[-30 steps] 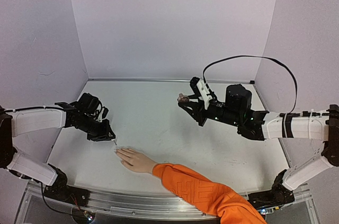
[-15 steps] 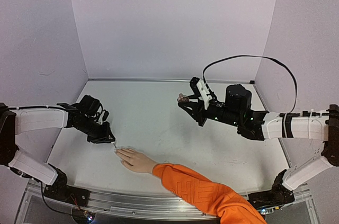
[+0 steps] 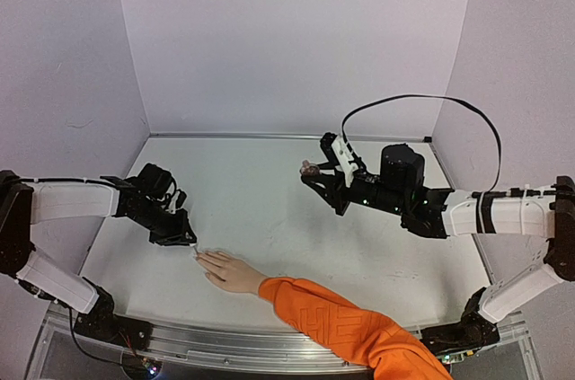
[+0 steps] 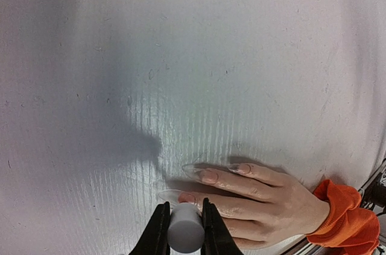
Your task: Paint the nails
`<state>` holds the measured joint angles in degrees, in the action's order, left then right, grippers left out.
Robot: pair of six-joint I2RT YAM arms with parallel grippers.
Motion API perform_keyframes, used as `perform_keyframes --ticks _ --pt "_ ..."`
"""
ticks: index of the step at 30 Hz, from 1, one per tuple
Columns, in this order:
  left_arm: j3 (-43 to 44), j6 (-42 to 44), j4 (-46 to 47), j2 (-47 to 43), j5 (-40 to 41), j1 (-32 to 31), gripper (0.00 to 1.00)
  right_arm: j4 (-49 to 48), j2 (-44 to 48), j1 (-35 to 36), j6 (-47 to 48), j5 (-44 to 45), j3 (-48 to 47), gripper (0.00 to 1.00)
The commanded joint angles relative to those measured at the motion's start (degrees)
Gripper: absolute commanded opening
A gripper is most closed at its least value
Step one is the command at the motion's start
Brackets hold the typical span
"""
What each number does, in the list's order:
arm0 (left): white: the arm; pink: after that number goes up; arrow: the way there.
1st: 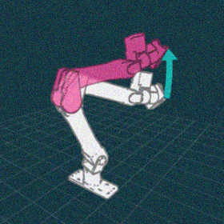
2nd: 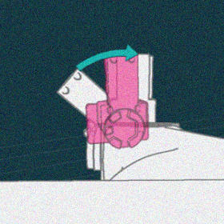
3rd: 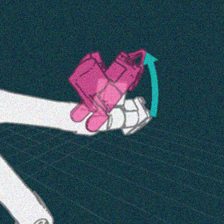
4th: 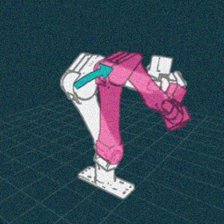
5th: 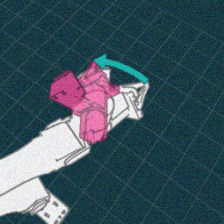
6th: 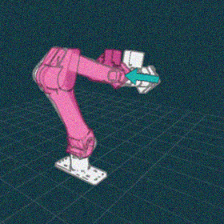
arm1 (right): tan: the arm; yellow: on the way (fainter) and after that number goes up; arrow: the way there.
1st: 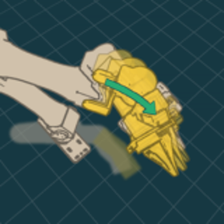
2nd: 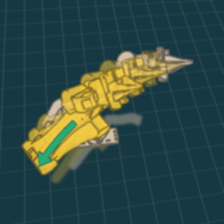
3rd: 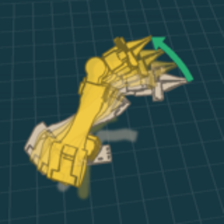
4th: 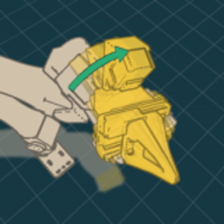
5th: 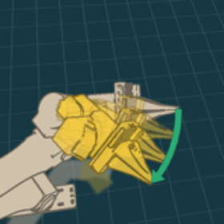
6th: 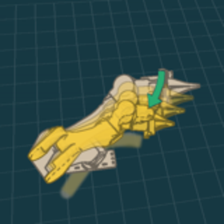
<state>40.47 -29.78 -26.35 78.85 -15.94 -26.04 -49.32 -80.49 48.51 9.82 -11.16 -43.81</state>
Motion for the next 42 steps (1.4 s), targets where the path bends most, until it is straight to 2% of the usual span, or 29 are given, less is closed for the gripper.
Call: perform_keyframes --ticks 1,42 --pt "0.0 1.1 2.4 0.1 -0.7 0.3 0.0 -4.5 0.2 -0.2 0.1 -0.7 -0.9 0.0" --pt "-0.3 1.3 2.8 2.1 0.6 1.2 0.0 -4.5 -0.6 -0.3 -0.1 -0.9 -1.3 0.0"
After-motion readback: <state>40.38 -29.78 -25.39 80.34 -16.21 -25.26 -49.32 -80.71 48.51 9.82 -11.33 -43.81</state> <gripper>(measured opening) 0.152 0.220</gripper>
